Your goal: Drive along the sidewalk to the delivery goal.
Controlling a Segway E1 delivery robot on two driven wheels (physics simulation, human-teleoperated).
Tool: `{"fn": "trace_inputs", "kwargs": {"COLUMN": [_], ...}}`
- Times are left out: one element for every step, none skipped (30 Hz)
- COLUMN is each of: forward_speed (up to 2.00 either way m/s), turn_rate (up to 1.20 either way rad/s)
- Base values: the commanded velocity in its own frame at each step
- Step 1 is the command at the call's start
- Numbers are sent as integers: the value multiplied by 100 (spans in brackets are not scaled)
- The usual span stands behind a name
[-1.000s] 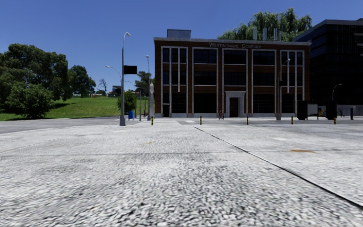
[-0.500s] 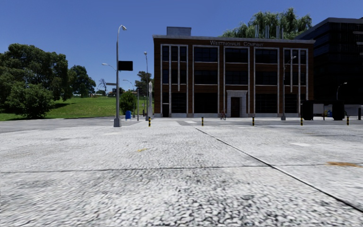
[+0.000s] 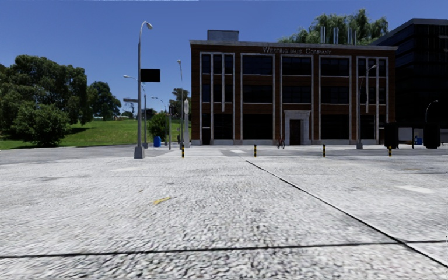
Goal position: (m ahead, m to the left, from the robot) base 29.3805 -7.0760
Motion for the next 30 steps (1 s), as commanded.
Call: {"fn": "trace_inputs", "kwargs": {"forward_speed": [200,200,200,200,200,200,200,200,200,200,200,200,200,200,200,200,200,200,200,200,200,200,200,200,200,200,200,200,200,200], "turn_rate": [26,26,19,19,0,0,0,0,0,0,0,0,0,0,0,0,0,0,0,0,3,8,14,14,23,26,27,27,27,27]}}
